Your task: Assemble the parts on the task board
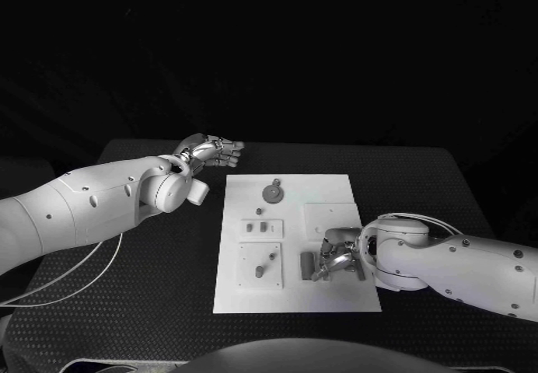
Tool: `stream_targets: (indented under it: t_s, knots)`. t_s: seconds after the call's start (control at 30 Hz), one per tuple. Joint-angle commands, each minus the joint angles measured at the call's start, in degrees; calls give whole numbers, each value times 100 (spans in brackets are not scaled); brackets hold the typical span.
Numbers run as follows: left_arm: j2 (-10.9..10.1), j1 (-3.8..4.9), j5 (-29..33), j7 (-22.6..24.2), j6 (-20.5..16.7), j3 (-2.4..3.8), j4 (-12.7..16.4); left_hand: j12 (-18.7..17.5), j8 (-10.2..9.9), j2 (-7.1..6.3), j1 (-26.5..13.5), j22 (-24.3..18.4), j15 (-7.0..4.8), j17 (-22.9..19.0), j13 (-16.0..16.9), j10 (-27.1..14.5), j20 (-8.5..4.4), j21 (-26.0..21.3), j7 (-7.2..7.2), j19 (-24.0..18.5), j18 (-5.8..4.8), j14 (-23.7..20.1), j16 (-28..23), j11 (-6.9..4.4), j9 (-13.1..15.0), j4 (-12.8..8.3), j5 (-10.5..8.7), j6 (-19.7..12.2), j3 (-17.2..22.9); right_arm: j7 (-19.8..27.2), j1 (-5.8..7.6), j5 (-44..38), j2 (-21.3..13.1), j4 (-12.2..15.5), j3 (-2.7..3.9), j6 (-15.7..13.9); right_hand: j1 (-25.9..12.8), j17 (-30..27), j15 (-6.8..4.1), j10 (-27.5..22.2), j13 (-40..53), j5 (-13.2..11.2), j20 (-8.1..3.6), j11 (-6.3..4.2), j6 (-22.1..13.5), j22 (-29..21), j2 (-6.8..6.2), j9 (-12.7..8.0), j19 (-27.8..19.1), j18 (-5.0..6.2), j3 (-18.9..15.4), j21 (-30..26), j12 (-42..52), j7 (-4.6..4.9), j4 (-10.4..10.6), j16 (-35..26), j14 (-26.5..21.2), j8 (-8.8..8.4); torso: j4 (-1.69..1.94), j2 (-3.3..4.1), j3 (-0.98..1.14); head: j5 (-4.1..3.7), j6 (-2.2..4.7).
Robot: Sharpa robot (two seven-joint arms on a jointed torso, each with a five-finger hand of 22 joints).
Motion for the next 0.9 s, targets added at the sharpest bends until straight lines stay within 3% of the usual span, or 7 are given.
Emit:
stream_targets:
  t_s: [0.03, 0.2, 0.3, 0.4, 0.53, 0.6, 0.9]
  knots:
    - [4, 7, 10, 26, 82, 4, 13, 7, 25, -45, -3, -6, 6, 10, -4, -26, -3, 12, 234, -13, 6, -32, -40, 9, 8, 15, -11, -31, -6, 10, 2, 1, -6, -16, 5, 106, -57, -4, 3, 49, 4, 24, -12, -4, 38, 54, 2, -8, 23, -9, -13, 1, -8, 5, 8, 21, 25, 3, -1, -1, 0, 8, 5]
    - [-3, 7, 10, 21, 83, 3, 16, 7, 26, -45, -3, -6, 7, 11, -4, -26, -3, 13, 235, -14, 6, -33, -40, 9, 8, 15, -11, -31, -7, 127, 2, 155, -86, 12, 7, 149, 43, -99, 2, 7, -11, 24, -27, 5, 7, 60, -130, -16, -8, -9, 35, -16, -44, 15, -176, 8, -50, -28, -1, -1, 1, 4, 13]
    - [-7, 7, 3, 21, 83, 3, 12, 7, 26, -45, -3, -7, 7, 11, -4, -26, -3, 13, 235, -15, 6, -33, -41, 9, 8, 15, -11, -31, -7, 268, 14, 184, -206, 79, 9, -217, 63, -103, 7, -3, -8, 24, -21, 12, 1, 61, -227, -17, -11, -9, 56, -21, -50, 22, -220, 5, -61, -36, -3, -1, 3, -6, 21]
    - [-7, 8, -7, 37, 31, 3, -3, 6, 26, -46, -1, -7, 8, 12, -4, -28, -3, 13, 235, -16, 6, -33, -40, 10, 8, 15, -11, -32, -7, 359, 130, 312, -332, 127, 12, -482, 105, -14, 15, 10, -10, 28, -29, 46, -164, 59, -369, -29, 44, -9, 132, -6, -52, 74, -215, 22, 10, -121, -5, -3, 2, -18, 33]
    - [-24, 8, -18, 51, 78, 3, 2, -3, 17, -75, 7, -8, 10, 16, -9, -51, -1, 15, 231, -18, 6, -30, -38, 17, 4, 7, -11, -52, -10, 376, 291, 335, -535, 191, 20, -665, 114, 31, 49, 235, 243, 24, -33, 95, -277, 57, -409, -23, 69, -9, 163, -3, 190, 116, -191, 35, 51, -170, -5, -2, 3, -25, 39]
    - [-24, 8, -18, 71, 64, 2, -1, -4, 19, -78, 6, -9, 10, 17, -9, -53, -1, 15, 227, -19, 6, -32, -40, 16, 5, 8, -11, -50, -10, 363, 351, 382, -634, 177, 21, -664, 112, 58, 106, 517, 568, 24, -37, 165, -461, 53, -444, -24, 92, -9, 195, -4, 501, 188, -140, 41, 82, -250, -11, 0, 0, -32, 44]
    - [-34, 8, -15, 169, -79, 3, 8, 7, 24, -75, 23, -13, -5, 29, -5, -47, -4, 16, 180, -26, 3, -17, -29, 1, 6, 14, -11, -54, 2, 115, 376, 10, -969, -33, 17, -517, 132, 107, 179, 543, 644, 24, -39, 240, -648, 56, -473, 0, 100, -9, 228, -10, 577, 263, -82, 51, 116, -318, -17, 6, 1, -73, 42]
